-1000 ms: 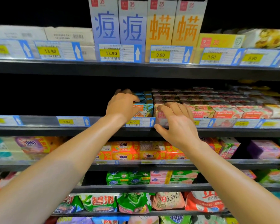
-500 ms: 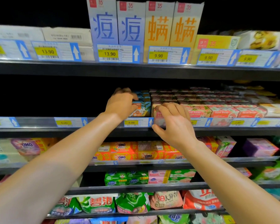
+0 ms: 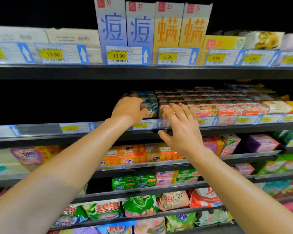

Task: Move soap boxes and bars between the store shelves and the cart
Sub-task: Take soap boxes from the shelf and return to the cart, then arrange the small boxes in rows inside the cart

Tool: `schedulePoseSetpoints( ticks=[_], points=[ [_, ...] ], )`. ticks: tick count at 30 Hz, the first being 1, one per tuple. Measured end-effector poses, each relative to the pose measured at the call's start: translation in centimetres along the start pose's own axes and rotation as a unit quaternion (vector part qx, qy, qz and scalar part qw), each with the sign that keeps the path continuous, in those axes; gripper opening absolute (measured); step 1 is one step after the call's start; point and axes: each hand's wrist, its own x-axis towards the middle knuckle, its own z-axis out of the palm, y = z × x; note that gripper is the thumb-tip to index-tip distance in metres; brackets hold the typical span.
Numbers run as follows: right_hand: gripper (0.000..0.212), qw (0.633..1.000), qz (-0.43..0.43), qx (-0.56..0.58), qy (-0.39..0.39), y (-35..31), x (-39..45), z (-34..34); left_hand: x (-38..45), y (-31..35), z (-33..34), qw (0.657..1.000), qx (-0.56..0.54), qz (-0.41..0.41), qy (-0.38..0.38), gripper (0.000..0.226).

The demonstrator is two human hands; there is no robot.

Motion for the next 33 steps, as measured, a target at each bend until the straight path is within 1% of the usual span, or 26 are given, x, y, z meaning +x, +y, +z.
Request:
schedulePoseSetpoints(
  ticks=[1,3,6,8,11,14,19,23,27,30,31,33],
  points=[
    [0.073,1.0,0.002,0.001,0.005,-0.3,-0.2,-0.1,-0.5,0.0,0.0,1.0,-0.005,-0.003,-0.006,0.05],
    [0.073,1.0,0.007,0.004,0.011,-1.1,-0.7,-0.2,-1.7,-0.4,0.0,1.0,-0.004,0.016,-0.018,0.053],
    [0.075,1.0,0.029,-0.005,0.001,-2.6,-1.8,-0.5,-3.8,-1.6,0.2,0.997,-0.011,0.078,0.009,0.054],
    [0.074,0.999,0.04,-0.012,-0.01,-3.7,-2.8,-0.5,-5.3,-2.5,0.4,0.994,0.012,0.109,0.026,0.056],
    [0.076,0.998,0.054,-0.006,-0.02,-5.6,-4.7,-0.5,-7.9,-3.3,0.7,0.991,0.059,0.116,0.032,0.058],
    [0.078,0.997,0.064,0.0,-0.041,-7.5,-7.0,-0.6,-11.0,-4.0,0.7,0.992,0.058,0.115,0.019,0.059],
    [0.079,0.993,0.069,0.03,-0.085,-10.8,-12.0,-1.0,-17.9,-5.6,0.7,0.995,0.015,0.098,-0.023,0.06],
    [0.08,0.991,0.038,0.039,-0.122,-13.7,-17.0,-0.9,-25.6,-7.2,1.6,0.996,0.015,0.065,-0.065,0.062],
    [0.082,0.977,0.024,0.069,-0.2,-17.5,-23.3,-0.6,-35.5,-9.2,2.4,0.994,0.011,0.008,-0.107,0.06],
    [0.08,0.966,-0.007,0.096,-0.241,-21.4,-28.3,-0.1,-43.3,-11.1,2.0,0.989,0.028,-0.031,-0.142,0.061],
    [0.08,0.963,-0.005,0.103,-0.251,-22.1,-29.4,-0.1,-44.9,-11.5,2.0,0.988,0.034,-0.037,-0.148,0.062],
    [0.081,0.954,-0.032,0.119,-0.273,-24.7,-31.7,-0.1,-49.4,-13.0,1.3,0.983,0.037,-0.082,-0.157,0.064]
  ],
)
